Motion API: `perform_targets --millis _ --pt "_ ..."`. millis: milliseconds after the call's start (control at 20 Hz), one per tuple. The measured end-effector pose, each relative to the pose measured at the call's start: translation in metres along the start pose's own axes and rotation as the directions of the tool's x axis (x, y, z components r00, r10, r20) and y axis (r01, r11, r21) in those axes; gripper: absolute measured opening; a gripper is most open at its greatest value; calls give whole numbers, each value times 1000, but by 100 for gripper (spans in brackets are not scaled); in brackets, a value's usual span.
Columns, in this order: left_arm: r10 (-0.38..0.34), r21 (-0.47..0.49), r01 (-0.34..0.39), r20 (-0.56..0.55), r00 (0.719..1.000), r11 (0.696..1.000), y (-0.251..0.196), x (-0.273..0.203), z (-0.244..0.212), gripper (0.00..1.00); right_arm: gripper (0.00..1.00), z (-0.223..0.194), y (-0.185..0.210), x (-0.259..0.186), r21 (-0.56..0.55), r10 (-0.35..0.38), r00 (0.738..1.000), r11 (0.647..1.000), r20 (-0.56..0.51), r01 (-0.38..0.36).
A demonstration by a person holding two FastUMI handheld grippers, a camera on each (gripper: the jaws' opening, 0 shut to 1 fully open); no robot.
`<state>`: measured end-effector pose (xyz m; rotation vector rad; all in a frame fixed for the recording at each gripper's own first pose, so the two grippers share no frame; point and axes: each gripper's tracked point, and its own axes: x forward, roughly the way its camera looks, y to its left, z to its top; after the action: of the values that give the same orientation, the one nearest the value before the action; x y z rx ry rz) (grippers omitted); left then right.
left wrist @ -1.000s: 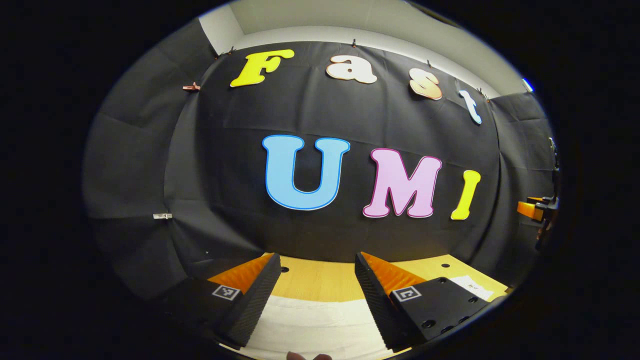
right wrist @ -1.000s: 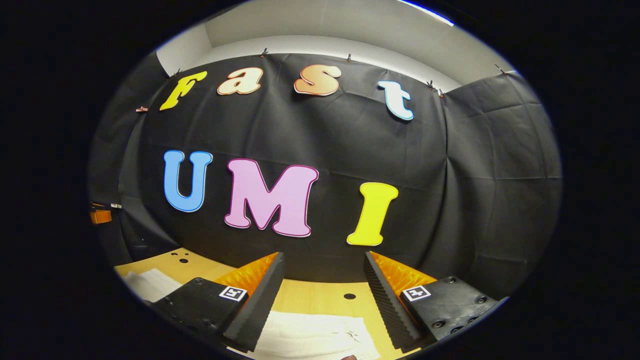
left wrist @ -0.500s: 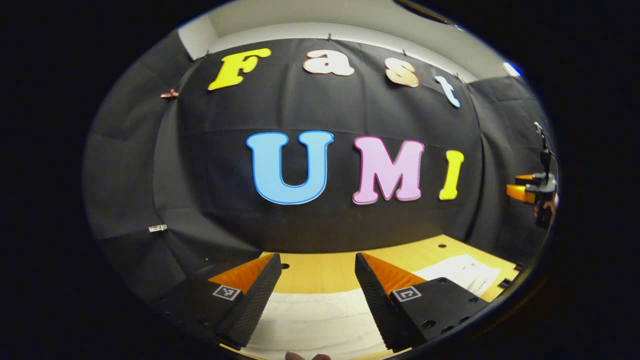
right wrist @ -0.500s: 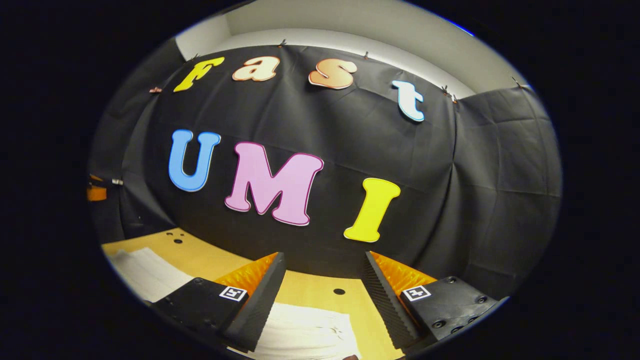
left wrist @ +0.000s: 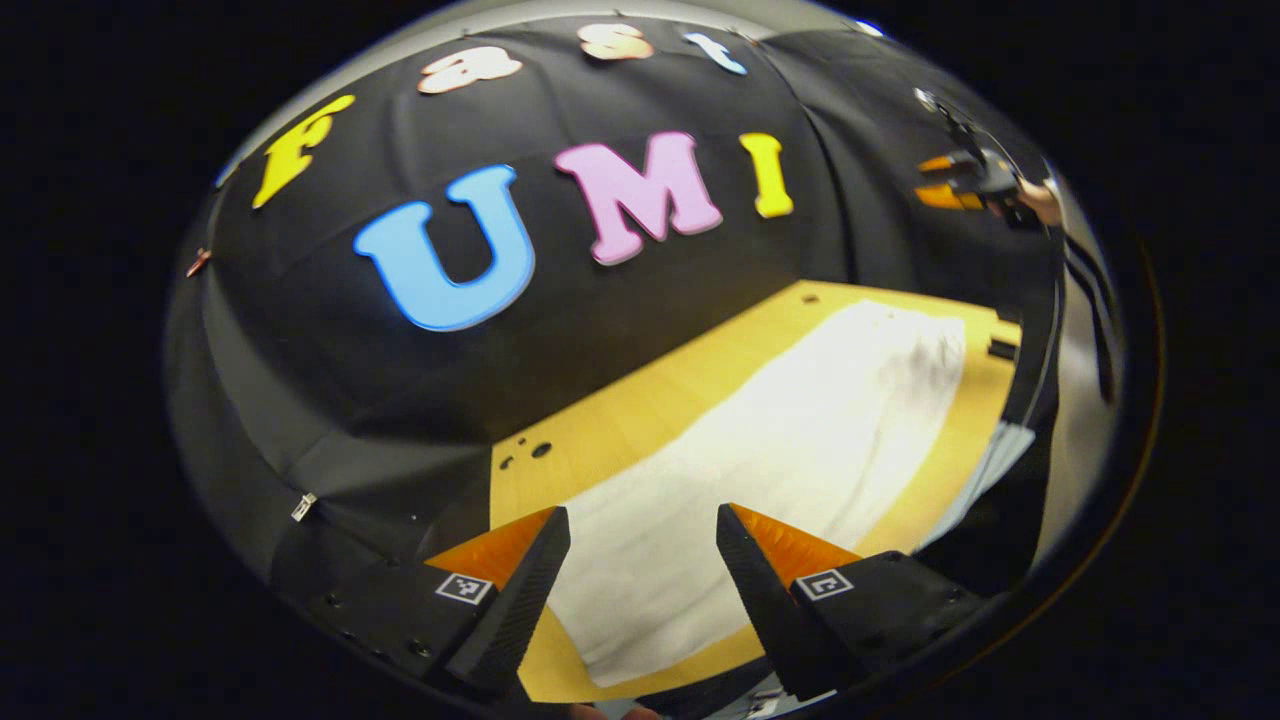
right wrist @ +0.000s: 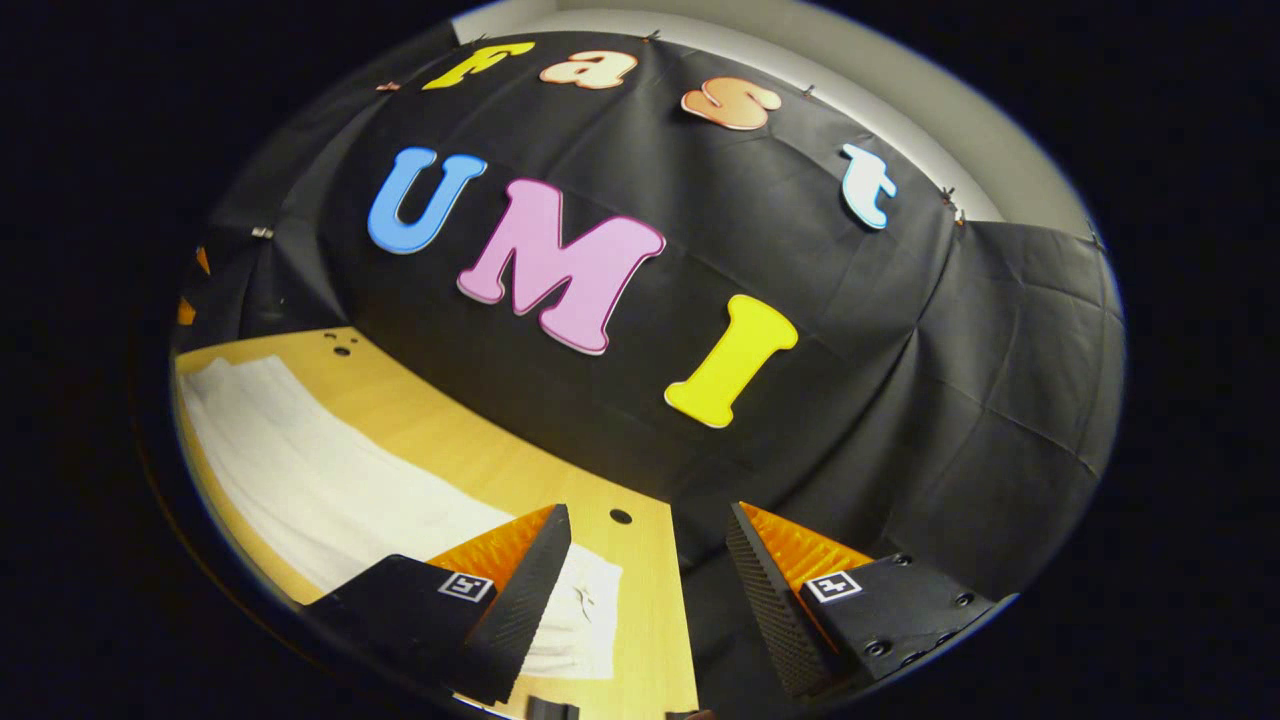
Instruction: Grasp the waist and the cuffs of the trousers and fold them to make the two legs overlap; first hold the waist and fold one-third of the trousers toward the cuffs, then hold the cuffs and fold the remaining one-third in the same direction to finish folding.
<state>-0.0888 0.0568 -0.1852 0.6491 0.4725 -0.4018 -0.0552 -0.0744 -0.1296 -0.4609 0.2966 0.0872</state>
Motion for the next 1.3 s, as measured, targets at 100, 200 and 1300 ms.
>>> perform_targets --millis 100,200,1300 --pt "-64 30 67 -86 994 997 -14 9 -43 94 97 -30 8 -6 -61 33 998 997 -55 -37" --pt "-121 64 135 -182 976 989 -26 19 -82 94 96 -58 14 -7 -92 64 992 993 -112 -75" --pt "-121 456 488 -626 770 744 -2 111 -202 61 96 -202 22 3 -170 178 908 951 -380 -258"
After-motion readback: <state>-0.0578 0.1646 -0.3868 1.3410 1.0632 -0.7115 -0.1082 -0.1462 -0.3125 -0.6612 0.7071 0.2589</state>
